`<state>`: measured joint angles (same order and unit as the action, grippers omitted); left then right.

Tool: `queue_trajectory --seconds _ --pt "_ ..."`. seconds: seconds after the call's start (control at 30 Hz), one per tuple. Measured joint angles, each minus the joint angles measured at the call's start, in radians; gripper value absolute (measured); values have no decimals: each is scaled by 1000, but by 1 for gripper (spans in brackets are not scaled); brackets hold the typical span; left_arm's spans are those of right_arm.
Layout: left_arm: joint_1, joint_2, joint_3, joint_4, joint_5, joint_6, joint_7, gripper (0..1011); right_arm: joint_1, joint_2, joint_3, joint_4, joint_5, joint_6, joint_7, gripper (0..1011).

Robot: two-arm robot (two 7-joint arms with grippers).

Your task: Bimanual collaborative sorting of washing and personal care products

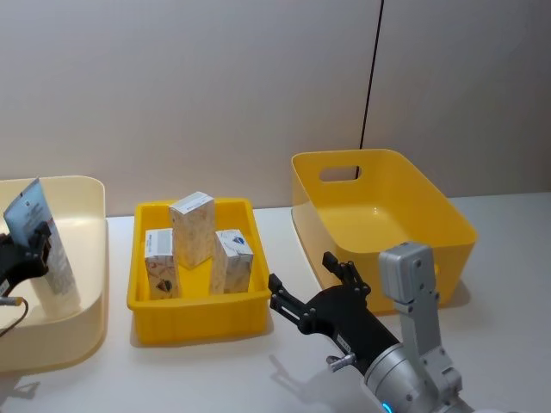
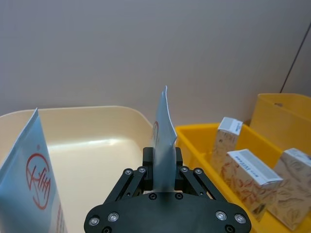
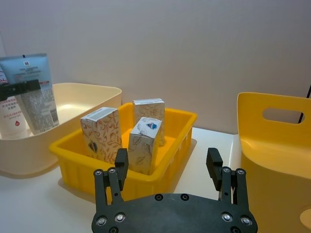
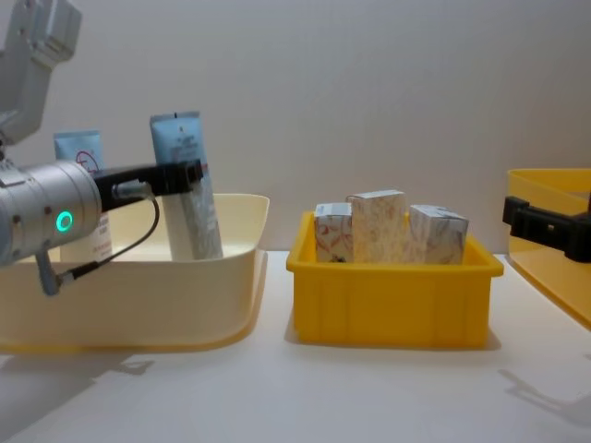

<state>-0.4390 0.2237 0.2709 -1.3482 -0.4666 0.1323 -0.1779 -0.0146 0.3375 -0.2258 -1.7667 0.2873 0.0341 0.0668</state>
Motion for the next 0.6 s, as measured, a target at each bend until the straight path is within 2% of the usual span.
queue_trajectory --seconds 0.13,0.6 --pt "-1 9 -6 -6 -18 -19 -42 218 0 0 0 0 0 0 0 1001" --pt "-10 56 -25 -41 -136 -74 -272 218 0 0 0 0 0 0 0 1001"
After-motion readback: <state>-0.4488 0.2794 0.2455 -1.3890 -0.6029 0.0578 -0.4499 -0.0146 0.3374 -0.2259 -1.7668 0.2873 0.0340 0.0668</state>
